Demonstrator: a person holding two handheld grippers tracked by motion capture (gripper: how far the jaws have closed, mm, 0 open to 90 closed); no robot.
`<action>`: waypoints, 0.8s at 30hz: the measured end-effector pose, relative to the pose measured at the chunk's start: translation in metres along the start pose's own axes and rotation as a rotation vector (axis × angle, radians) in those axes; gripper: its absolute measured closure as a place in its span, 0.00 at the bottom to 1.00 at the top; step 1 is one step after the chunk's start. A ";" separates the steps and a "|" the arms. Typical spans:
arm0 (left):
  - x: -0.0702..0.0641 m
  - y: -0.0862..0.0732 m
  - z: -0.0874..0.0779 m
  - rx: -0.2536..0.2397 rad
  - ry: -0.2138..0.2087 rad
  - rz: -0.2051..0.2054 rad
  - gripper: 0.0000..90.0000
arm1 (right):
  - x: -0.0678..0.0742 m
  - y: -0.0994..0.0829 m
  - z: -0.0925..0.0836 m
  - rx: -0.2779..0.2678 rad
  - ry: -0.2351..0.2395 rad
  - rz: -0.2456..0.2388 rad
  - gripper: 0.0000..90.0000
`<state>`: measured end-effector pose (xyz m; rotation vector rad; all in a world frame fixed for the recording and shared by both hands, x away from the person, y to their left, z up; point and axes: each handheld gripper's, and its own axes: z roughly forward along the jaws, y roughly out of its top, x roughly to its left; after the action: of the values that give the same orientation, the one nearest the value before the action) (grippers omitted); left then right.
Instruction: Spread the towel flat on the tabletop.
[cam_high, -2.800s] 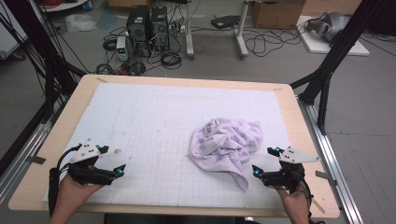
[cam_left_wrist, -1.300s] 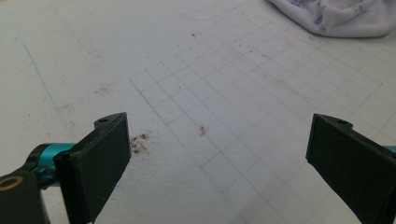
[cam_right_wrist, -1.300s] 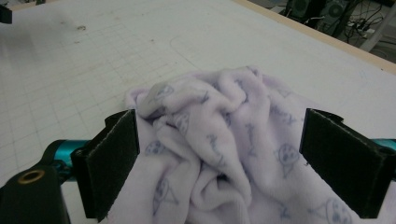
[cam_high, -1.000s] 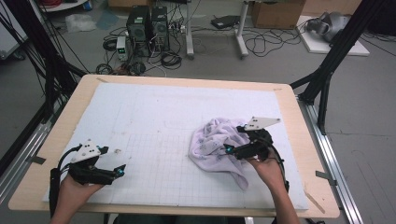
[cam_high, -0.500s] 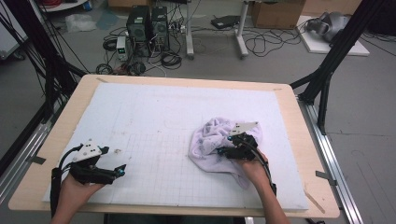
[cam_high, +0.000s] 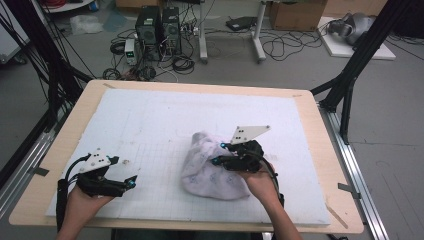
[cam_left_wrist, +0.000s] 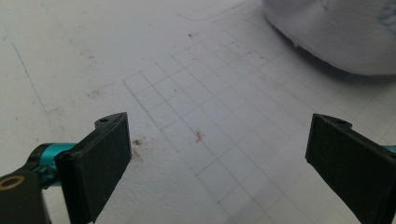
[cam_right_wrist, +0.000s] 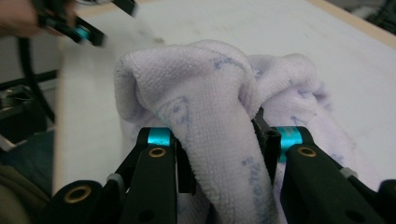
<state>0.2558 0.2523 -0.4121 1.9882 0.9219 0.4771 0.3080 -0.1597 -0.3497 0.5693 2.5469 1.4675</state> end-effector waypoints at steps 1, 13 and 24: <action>0.000 0.000 0.000 -0.002 0.000 -0.001 0.08 | 0.004 0.002 0.002 -0.012 0.013 -0.001 0.76; -0.011 0.007 0.010 0.005 -0.047 0.030 0.08 | 0.030 -0.042 0.040 0.178 0.052 0.025 0.48; -0.032 0.031 0.045 0.025 -0.150 0.083 0.15 | 0.020 -0.024 -0.015 0.077 -0.055 -0.037 0.41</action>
<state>0.2763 0.1922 -0.4102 2.0599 0.7584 0.3585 0.2793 -0.1744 -0.3611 0.5610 2.5664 1.3287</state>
